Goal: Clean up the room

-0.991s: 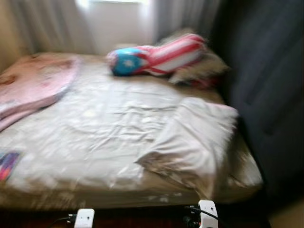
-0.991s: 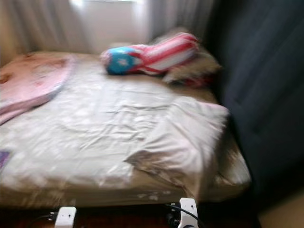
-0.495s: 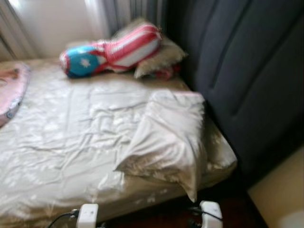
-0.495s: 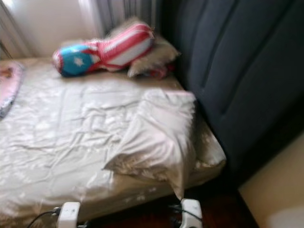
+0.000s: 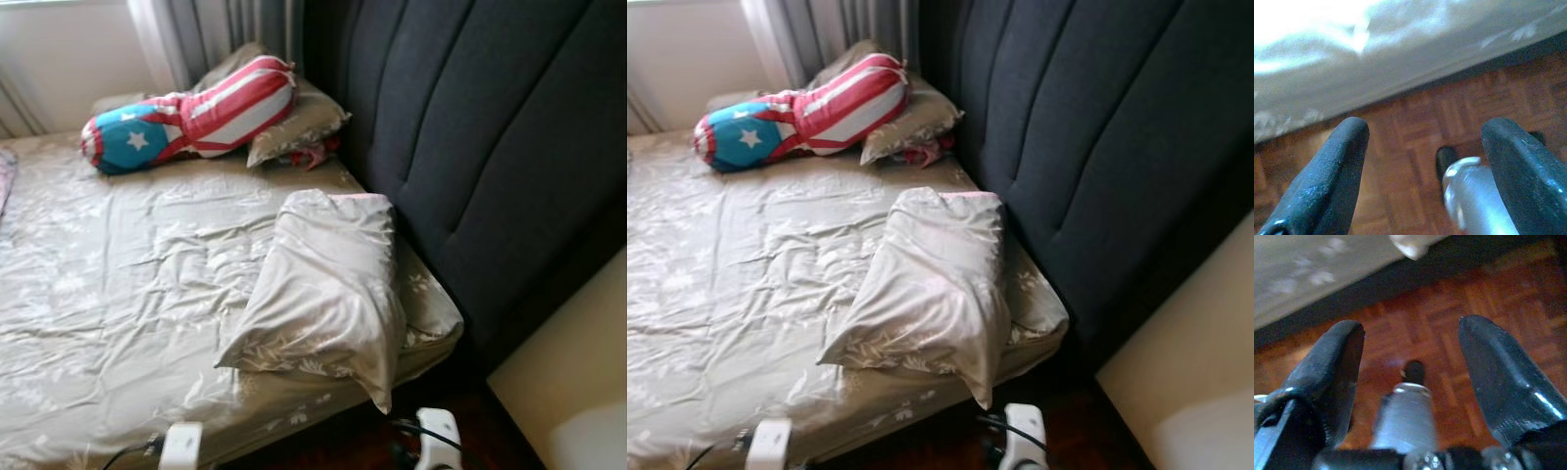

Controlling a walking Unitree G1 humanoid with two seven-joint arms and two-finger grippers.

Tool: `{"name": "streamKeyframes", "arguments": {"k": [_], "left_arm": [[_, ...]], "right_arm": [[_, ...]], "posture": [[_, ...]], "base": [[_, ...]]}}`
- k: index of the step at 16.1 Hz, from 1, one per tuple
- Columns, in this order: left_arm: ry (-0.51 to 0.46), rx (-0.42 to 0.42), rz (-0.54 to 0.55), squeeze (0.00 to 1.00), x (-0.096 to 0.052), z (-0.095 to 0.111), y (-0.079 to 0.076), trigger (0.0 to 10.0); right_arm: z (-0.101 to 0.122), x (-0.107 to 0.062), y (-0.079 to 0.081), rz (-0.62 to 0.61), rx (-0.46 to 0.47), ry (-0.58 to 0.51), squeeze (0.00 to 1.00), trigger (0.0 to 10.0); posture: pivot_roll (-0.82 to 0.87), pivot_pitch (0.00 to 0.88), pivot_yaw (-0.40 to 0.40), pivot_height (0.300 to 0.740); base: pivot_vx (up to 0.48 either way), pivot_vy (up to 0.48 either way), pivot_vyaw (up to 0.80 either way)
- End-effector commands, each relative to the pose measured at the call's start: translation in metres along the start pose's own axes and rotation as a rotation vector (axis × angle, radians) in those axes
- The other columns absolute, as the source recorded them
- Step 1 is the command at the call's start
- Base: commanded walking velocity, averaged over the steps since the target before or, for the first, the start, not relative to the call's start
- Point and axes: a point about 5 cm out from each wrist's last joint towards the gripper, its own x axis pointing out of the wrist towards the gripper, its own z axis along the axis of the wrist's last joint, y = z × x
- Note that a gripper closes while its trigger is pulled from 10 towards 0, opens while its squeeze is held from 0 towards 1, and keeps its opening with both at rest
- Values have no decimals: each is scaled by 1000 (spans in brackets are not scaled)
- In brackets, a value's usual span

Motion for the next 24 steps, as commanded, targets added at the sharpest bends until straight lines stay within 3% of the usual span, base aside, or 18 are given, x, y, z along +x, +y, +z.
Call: {"name": "streamKeyframes", "arguments": {"k": [1, 13, 19, 22, 24], "left_arm": [[4, 0, -8, 0, 0, 0, -2, 10000], [0, -6, -8, 0, 0, 1, -2, 10000], [-27, -12, -5, 0, 1, 5, 0, 10000], [-117, -19, -15, 0, 3, 22, -1, 10000], [-264, -41, -38, 0, 3, 52, -3, 10000]], "right_arm": [[-2, -1, -3, -10, 4, 5, 0, 10000], [-2, -1, -2, -7, -2, 3, 0, 10000], [-3, -1, -2, -1, -4, -2, 0, 10000], [-3, -2, -1, 1, 12, -42, 0, 10000], [1, -3, -1, 7, 16, -107, 0, 10000]], "posture": [[40, 0, -25, 740], [42, 0, -26, 740], [33, 0, -22, 740], [19, 0, -22, 740], [10, 0, -23, 740]], "base": [[292, 0, 0], [326, 0, 0], [0, 0, 0], [0, 0, 0], [0, 0, 0]]}}
